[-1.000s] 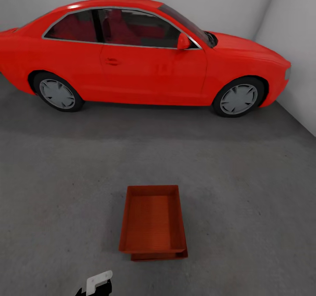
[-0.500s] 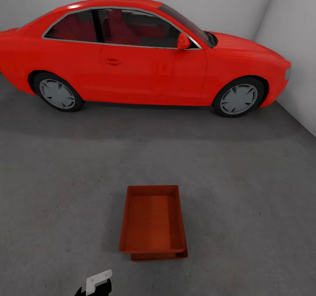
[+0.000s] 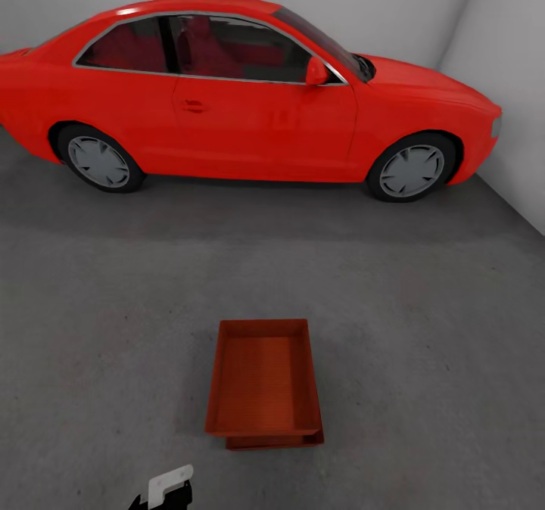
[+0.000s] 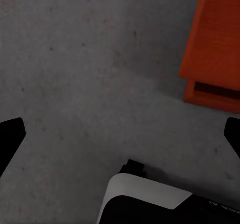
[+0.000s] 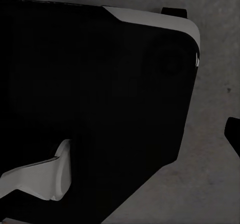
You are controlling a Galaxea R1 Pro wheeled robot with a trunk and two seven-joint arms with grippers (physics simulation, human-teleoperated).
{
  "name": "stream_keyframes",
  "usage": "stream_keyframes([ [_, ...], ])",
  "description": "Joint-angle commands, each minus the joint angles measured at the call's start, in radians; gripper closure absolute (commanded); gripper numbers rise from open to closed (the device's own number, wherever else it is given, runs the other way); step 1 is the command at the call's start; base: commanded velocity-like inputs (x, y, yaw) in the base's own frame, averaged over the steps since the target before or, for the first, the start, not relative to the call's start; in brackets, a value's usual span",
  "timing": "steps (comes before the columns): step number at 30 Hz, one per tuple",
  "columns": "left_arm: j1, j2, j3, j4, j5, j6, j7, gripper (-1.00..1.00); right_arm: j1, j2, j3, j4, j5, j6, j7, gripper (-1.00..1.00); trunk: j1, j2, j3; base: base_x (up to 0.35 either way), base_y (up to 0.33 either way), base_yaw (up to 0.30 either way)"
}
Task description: Move the two storage containers from the living room to the garage. In the garage, place one container on the floor and stack the other container on top of it (either order is fine).
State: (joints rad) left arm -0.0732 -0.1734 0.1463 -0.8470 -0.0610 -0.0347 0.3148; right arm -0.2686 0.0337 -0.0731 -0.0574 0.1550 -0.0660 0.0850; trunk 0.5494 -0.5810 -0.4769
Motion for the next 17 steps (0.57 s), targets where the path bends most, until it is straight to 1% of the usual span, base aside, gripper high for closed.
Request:
stream_keyframes([
  [1, 0.000, -0.001, 0.006, 0.000, -0.006, -0.002, 0.001, -1.00, 0.000, 0.000, -0.008, 0.001, 0.010, -0.003, 0.002, -1.00, 0.000, -0.001, -0.001, 0.000, 0.000, 0.000],
  [4, 0.000, -0.001, 0.025, 0.000, -0.008, -0.002, 0.001, -1.00, 0.000, 0.000, -0.008, 0.001, 0.010, -0.003, 0.002, -1.00, 0.000, -0.001, -0.001, 0.000, 0.000, 0.000],
  [6, 0.000, -0.001, 0.031, 0.000, -0.010, -0.002, 0.001, -1.00, 0.000, 0.000, -0.008, 0.001, 0.010, -0.003, 0.002, -1.00, 0.000, -0.001, -0.001, 0.000, 0.000, 0.000],
  [17, 0.000, -0.001, 0.034, -0.001, -0.014, -0.002, 0.004, -1.00, 0.000, 0.000, -0.008, 0.001, 0.010, -0.003, 0.002, -1.00, 0.000, -0.001, -0.001, 0.000, 0.000, 0.000],
])
